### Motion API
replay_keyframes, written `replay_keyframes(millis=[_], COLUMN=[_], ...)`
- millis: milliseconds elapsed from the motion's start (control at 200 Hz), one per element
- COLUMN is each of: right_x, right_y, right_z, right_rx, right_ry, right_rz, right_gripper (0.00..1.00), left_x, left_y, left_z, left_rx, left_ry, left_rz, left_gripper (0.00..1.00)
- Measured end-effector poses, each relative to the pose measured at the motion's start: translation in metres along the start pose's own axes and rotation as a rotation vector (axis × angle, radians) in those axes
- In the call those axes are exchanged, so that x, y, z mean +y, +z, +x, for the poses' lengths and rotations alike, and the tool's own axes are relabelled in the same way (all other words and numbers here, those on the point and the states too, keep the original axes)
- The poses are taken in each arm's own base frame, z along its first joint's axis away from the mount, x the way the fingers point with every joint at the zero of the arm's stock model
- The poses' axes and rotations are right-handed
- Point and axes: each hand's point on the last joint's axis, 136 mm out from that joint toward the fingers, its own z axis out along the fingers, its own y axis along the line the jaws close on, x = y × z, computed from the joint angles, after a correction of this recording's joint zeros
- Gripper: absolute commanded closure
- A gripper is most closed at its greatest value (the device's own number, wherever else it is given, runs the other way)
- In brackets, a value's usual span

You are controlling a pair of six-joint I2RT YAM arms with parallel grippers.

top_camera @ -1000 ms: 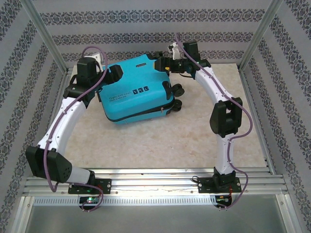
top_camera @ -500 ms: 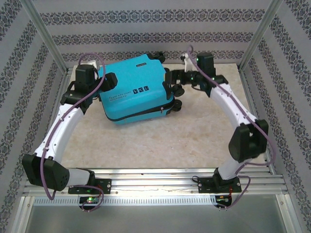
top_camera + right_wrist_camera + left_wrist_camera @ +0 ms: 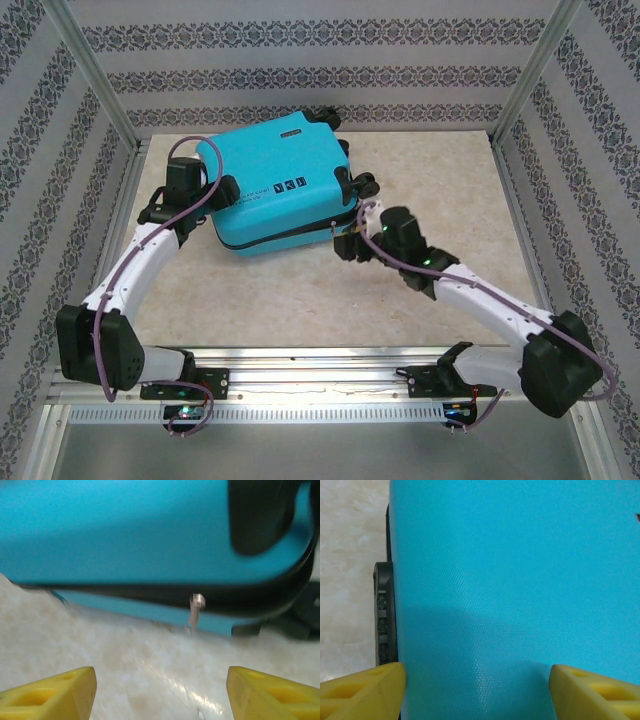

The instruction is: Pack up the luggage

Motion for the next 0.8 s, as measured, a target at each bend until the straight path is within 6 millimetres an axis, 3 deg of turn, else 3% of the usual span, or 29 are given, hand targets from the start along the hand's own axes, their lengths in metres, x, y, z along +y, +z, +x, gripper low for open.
replay_keyframes(millis=[95,200,300,385,555,699,804], right_x=[-0.004,-0.009,-0.017,-0.023,-0.03,-0.033,-0.035], right_y=[0.024,0.041,0.052,0.058,0.067,0.081,0.087], right_z=[0.027,0.036,0.031,0.015,-0.002,0.006,0.016], right_rx=[0.058,0.064,0.051,0.012,-0.038,-0.013,0.011], right_ry=[0.0,-0.007,0.008,0.037,0.103,0.114,0.111], right_rz=[0.058,0.125,0.199,0.26,0.329,0.38,0.402], right_gripper=[0.36,0.37,0.39,0.41,0.5,0.52,0.52], left_x=[-0.003,-0.007,-0.009,-0.01,-0.025,-0.035,-0.036], left_y=[0.012,0.02,0.022,0.019,-0.021,-0.065,-0.078], left_z=[-0.007,-0.018,-0.022,-0.024,-0.041,-0.056,-0.058], left_rx=[-0.021,-0.037,-0.044,-0.05,-0.134,-0.226,-0.252], left_ry=[-0.006,-0.008,-0.01,-0.012,-0.009,-0.016,-0.027], left_rz=[0.022,0.039,0.047,0.052,0.112,0.165,0.181], left_gripper=[0.26,0.27,0.27,0.27,0.26,0.26,0.26])
